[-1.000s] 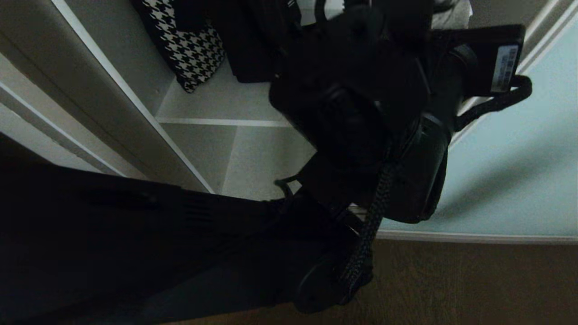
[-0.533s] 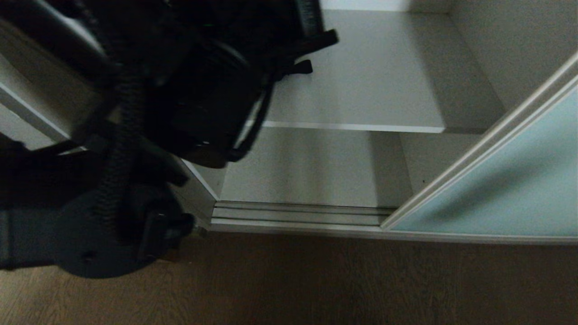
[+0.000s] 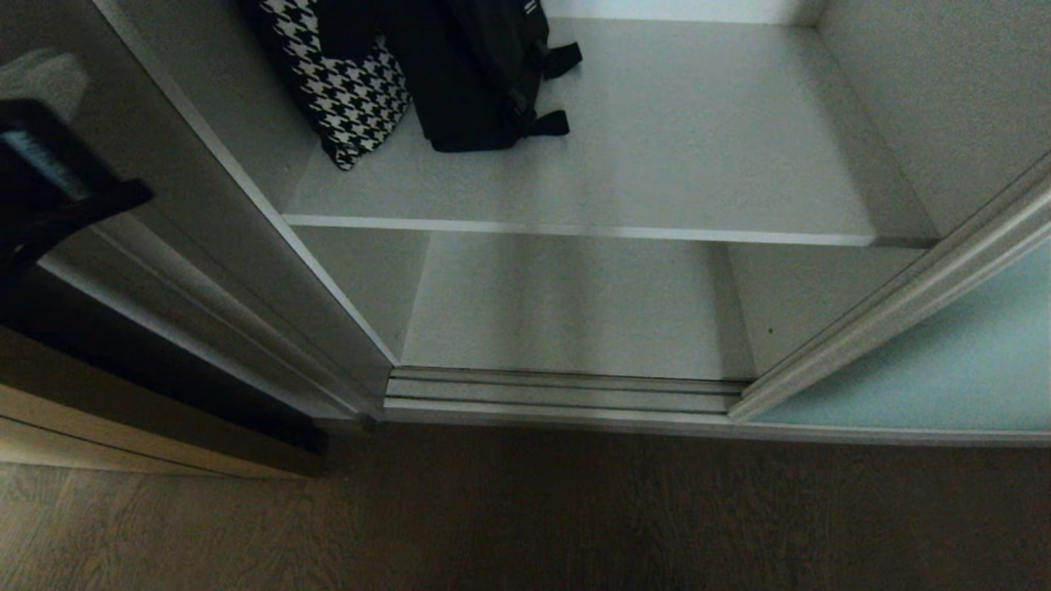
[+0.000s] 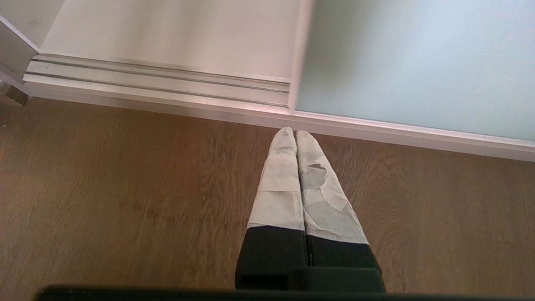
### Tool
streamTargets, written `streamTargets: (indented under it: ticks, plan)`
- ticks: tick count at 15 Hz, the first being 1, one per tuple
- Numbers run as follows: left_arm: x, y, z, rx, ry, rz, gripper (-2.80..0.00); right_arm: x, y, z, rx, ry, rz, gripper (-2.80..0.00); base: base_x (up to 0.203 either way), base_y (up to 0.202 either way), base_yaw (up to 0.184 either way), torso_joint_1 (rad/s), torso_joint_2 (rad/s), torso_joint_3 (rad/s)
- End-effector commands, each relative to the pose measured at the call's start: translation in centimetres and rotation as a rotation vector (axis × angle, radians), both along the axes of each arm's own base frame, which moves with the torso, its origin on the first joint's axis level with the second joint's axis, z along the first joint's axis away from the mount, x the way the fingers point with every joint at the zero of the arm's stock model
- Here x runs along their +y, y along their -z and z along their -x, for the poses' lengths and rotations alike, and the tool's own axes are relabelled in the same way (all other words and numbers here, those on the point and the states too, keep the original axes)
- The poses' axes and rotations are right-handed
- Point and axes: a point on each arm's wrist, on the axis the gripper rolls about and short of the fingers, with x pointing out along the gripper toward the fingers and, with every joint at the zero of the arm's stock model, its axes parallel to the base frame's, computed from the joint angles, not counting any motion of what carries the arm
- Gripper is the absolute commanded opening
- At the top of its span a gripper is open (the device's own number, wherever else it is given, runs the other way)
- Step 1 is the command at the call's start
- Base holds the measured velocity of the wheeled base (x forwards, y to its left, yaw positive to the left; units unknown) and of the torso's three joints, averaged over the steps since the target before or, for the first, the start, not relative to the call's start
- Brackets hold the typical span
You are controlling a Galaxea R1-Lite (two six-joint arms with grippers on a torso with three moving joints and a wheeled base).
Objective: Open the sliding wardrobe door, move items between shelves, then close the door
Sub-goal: Open the door
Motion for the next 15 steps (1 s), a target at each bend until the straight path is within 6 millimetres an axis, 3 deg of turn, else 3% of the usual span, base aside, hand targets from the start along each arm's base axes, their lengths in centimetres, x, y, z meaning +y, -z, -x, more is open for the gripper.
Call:
streamTargets:
  ticks: [1, 3, 7, 12, 15]
  plan:
    - [3.3, 2.5, 6.2, -0.059, -0.1, 0.032, -2.8, 0.0, 0.0, 0.0, -0.003, -0.002, 0.0, -2.8, 0.0, 0.0, 0.0, 0.0, 0.0, 0.0]
    - [4.4, 5.8, 8.8, -0.035, -0.158, 0.038, -2.8, 0.0, 0.0, 0.0, -0.003, -0.001, 0.0, -2.8, 0.0, 0.0, 0.0, 0.0, 0.0, 0.0]
    - [5.2, 12.7, 12.0, 0.07, -0.175, 0.045, -2.8, 0.0, 0.0, 0.0, -0.003, 0.0, 0.0, -2.8, 0.0, 0.0, 0.0, 0.0, 0.0, 0.0]
    - [5.6, 17.1, 14.3, 0.239, -0.151, 0.123, -2.8, 0.0, 0.0, 0.0, -0.002, -0.002, 0.0, -2.8, 0.0, 0.0, 0.0, 0.0, 0.0, 0.0]
    - [5.0, 18.7, 13.7, 0.404, 0.06, 0.054, -2.8, 0.0, 0.0, 0.0, -0.003, 0.0, 0.0, -2.8, 0.0, 0.0, 0.0, 0.0, 0.0, 0.0]
